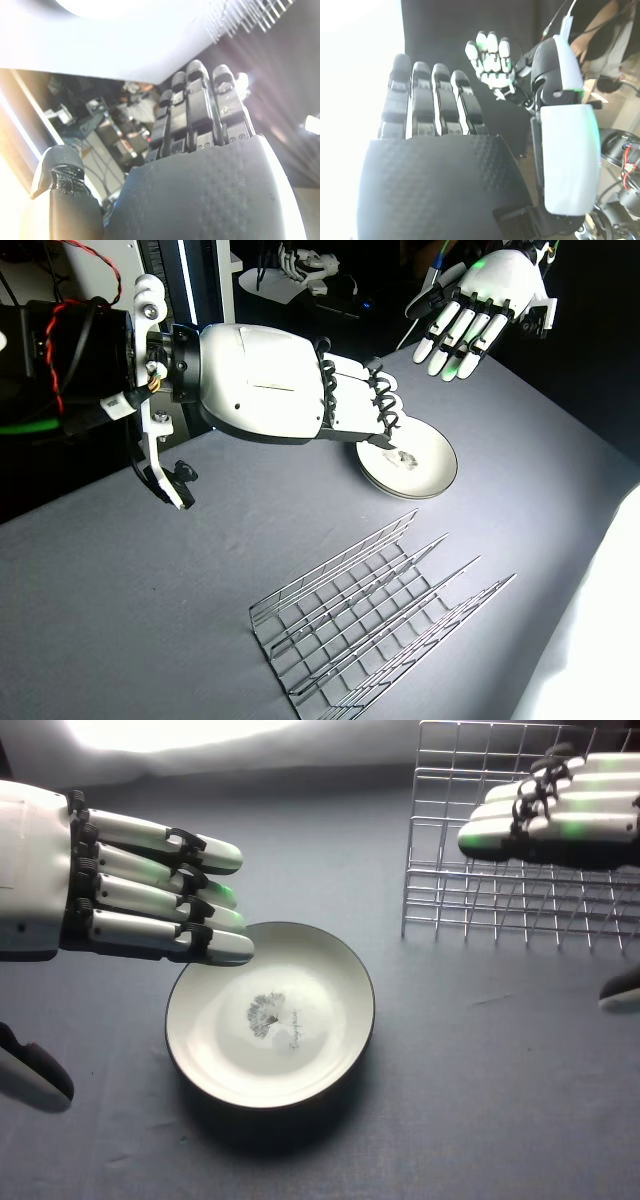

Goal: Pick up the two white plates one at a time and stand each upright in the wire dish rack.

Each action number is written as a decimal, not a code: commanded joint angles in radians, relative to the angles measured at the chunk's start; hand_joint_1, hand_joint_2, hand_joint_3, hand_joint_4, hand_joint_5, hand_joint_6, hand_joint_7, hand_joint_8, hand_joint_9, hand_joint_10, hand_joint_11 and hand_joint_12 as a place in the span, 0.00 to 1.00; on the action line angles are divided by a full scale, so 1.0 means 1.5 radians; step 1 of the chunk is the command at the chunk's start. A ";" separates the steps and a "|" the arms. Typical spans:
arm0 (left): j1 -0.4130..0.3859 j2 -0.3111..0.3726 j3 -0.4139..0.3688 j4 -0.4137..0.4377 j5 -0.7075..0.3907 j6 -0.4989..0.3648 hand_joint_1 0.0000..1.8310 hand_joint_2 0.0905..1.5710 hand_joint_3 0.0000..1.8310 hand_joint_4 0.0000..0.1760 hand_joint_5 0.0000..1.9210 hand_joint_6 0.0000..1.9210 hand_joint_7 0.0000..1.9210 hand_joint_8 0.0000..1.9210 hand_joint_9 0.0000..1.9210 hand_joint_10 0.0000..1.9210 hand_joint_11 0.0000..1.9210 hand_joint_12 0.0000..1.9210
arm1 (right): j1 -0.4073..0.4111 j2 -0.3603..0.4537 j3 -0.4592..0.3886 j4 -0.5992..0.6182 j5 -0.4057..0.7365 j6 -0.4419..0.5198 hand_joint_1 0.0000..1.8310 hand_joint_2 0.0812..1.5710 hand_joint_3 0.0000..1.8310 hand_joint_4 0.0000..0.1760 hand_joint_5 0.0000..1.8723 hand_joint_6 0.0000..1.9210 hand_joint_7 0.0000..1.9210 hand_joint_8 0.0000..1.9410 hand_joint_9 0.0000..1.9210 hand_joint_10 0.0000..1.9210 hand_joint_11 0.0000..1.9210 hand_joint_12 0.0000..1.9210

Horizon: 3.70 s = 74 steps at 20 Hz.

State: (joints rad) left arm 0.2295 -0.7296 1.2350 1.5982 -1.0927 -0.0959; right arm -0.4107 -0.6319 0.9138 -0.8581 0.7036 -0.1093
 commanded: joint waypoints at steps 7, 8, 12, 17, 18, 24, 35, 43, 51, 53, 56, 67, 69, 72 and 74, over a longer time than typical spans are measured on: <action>-0.006 0.000 0.012 -0.059 -0.041 -0.026 0.00 0.61 0.00 0.00 0.04 0.00 0.02 0.00 0.00 0.00 0.00 0.05 | -0.002 0.003 0.006 0.063 0.079 -0.004 0.00 0.77 0.00 0.00 0.03 0.00 0.05 0.00 0.04 0.01 0.00 0.19; -0.009 0.000 0.007 -0.059 -0.041 -0.027 0.00 0.61 0.00 0.00 0.04 0.00 0.03 0.00 0.01 0.00 0.00 0.07 | -0.004 0.000 0.009 0.062 0.079 -0.004 0.00 0.78 0.00 0.00 0.03 0.00 0.05 0.00 0.04 0.01 0.00 0.15; -0.042 -0.005 0.007 0.035 -0.049 -0.028 0.00 0.61 0.00 0.00 0.02 0.00 0.00 0.00 0.00 0.00 0.00 0.00 | -0.007 -0.011 0.020 0.062 0.082 -0.006 0.00 0.78 0.00 0.00 0.01 0.00 0.03 0.00 0.03 0.00 0.00 0.09; -0.033 0.009 0.008 0.143 -0.079 -0.057 0.00 0.61 0.00 0.00 0.03 0.00 0.01 0.00 0.00 0.00 0.01 0.00 | -0.011 -0.013 0.023 0.055 0.103 -0.012 0.00 0.71 0.00 0.00 0.00 0.00 0.00 0.00 0.00 0.00 0.00 0.00; -0.031 0.007 0.010 0.166 -0.084 -0.057 0.00 0.60 0.00 0.00 0.03 0.00 0.01 0.00 0.00 0.00 0.02 0.01 | -0.015 -0.019 0.031 0.043 0.117 -0.020 0.00 0.69 0.00 0.00 0.00 0.00 0.00 0.00 0.00 0.00 0.00 0.00; 0.036 -0.084 0.086 0.172 -0.072 -0.059 0.00 0.62 0.00 0.00 0.04 0.01 0.02 0.01 0.02 0.01 0.04 0.02 | -0.031 -0.036 0.067 0.038 0.174 -0.061 0.03 0.70 0.00 0.00 0.00 0.00 0.00 0.00 0.00 0.00 0.00 0.00; 0.083 -0.198 0.207 0.168 -0.059 -0.065 0.00 0.62 0.00 0.00 0.03 0.00 0.01 0.00 0.01 0.00 0.02 0.04 | -0.056 -0.040 0.067 0.018 0.196 -0.080 0.50 0.57 0.00 0.00 0.00 0.00 0.00 0.00 0.00 0.00 0.00 0.00; 0.086 -0.227 0.271 0.168 -0.059 -0.071 0.00 0.62 0.00 0.00 0.02 0.00 0.01 0.00 0.01 0.00 0.00 0.09 | -0.056 -0.044 0.067 0.019 0.200 -0.084 0.55 0.53 0.00 0.00 0.00 0.00 0.00 0.00 0.00 0.00 0.00 0.00; 0.110 -0.231 0.273 0.158 -0.062 -0.065 0.00 0.62 0.00 0.00 0.02 0.00 0.01 0.00 0.02 0.00 0.00 0.11 | -0.056 -0.044 0.067 0.019 0.205 -0.085 0.59 0.55 0.00 0.00 0.00 0.00 0.00 0.00 0.00 0.00 0.01 0.02; 0.115 -0.234 0.274 0.158 -0.060 -0.061 0.00 0.61 0.00 0.00 0.03 0.00 0.02 0.00 0.03 0.00 0.00 0.14 | -0.056 -0.044 0.067 0.019 0.205 -0.086 0.62 0.55 0.00 0.00 0.00 0.00 0.00 0.00 0.00 0.00 0.00 0.03; 0.124 -0.240 0.277 0.157 -0.056 -0.055 0.00 0.61 0.00 0.00 0.03 0.00 0.02 0.00 0.02 0.00 0.00 0.14 | -0.056 -0.044 0.067 0.019 0.206 -0.087 0.59 0.56 0.00 0.00 0.00 0.00 0.00 0.00 0.00 0.00 0.00 0.06; 0.154 -0.265 0.310 0.157 -0.035 -0.044 0.00 0.62 0.00 0.00 0.03 0.00 0.02 0.00 0.02 0.00 0.00 0.12 | -0.056 -0.044 0.067 0.019 0.208 -0.087 0.59 0.59 0.00 0.00 0.00 0.00 0.00 0.00 0.00 0.00 0.00 0.10; 0.161 -0.266 0.311 0.157 -0.029 -0.039 0.00 0.62 0.00 0.00 0.04 0.00 0.03 0.00 0.03 0.00 0.00 0.12 | -0.056 -0.044 0.067 0.019 0.208 -0.087 0.58 0.57 0.00 0.00 0.00 0.00 0.00 0.00 0.00 0.00 0.00 0.13; 0.168 -0.271 0.311 0.157 -0.018 -0.039 0.00 0.61 0.00 0.00 0.03 0.00 0.02 0.00 0.03 0.00 0.00 0.12 | -0.056 -0.045 0.067 0.019 0.208 -0.087 0.61 0.57 0.00 0.00 0.00 0.00 0.00 0.00 0.00 0.00 0.00 0.11; 0.170 -0.278 0.312 0.157 -0.011 -0.039 0.00 0.61 0.00 0.00 0.02 0.00 0.01 0.00 0.01 0.00 0.00 0.09 | -0.056 -0.045 0.067 0.019 0.208 -0.087 0.61 0.57 0.00 0.00 0.00 0.00 0.00 0.00 0.00 0.00 0.00 0.11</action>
State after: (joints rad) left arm 0.4782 -1.1389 1.7016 1.8420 -1.1282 -0.1516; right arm -0.5030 -0.7006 1.0142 -0.8955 0.9279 -0.2390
